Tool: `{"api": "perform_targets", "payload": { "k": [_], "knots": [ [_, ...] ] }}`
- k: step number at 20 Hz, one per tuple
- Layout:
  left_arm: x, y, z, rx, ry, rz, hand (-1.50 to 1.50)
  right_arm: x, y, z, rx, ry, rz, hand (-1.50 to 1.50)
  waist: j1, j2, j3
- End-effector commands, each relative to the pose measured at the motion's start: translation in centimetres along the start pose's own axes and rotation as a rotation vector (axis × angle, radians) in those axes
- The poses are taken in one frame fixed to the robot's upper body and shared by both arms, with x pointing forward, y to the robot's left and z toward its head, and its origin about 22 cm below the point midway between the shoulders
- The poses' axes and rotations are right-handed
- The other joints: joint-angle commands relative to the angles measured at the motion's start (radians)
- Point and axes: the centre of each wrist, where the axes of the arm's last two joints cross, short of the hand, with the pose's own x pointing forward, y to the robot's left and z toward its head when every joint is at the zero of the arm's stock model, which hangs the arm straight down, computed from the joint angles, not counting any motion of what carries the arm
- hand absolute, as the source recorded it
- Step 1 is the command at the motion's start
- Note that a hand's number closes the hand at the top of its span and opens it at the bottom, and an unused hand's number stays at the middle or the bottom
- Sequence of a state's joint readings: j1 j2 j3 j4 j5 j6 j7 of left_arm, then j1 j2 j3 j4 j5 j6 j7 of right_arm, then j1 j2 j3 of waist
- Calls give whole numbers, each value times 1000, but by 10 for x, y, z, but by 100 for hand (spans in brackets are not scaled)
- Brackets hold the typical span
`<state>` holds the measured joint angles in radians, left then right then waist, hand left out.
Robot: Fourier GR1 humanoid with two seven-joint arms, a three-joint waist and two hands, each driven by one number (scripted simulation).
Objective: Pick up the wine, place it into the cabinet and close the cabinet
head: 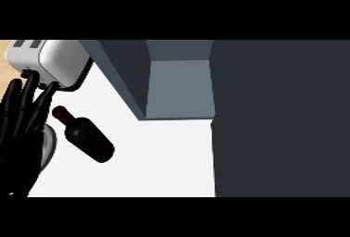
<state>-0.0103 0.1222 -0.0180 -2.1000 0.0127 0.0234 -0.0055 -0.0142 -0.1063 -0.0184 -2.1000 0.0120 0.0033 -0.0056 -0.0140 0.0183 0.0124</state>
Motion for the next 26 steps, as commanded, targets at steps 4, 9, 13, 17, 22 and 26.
{"api": "perform_targets", "payload": {
  "k": [4,9,13,17,22,26],
  "knots": [
    [-3,10,-8,-304,78,162,-150,0,8,17,45,19,-73,-150,5,-19,-13],
    [-29,-5,22,-399,323,521,-150,10,11,31,250,128,-175,-150,3,-21,-14],
    [17,1,14,-461,360,562,-150,38,6,44,255,149,-191,-150,11,-24,-12],
    [45,16,9,-457,356,577,-150,63,-2,40,278,161,-199,-150,14,-21,-12],
    [67,15,8,-422,349,591,-150,72,3,36,274,150,-180,-150,15,-20,-12],
    [77,23,-7,-404,332,582,-150,97,5,46,266,165,-203,-150,9,-21,-12]
  ]
}}
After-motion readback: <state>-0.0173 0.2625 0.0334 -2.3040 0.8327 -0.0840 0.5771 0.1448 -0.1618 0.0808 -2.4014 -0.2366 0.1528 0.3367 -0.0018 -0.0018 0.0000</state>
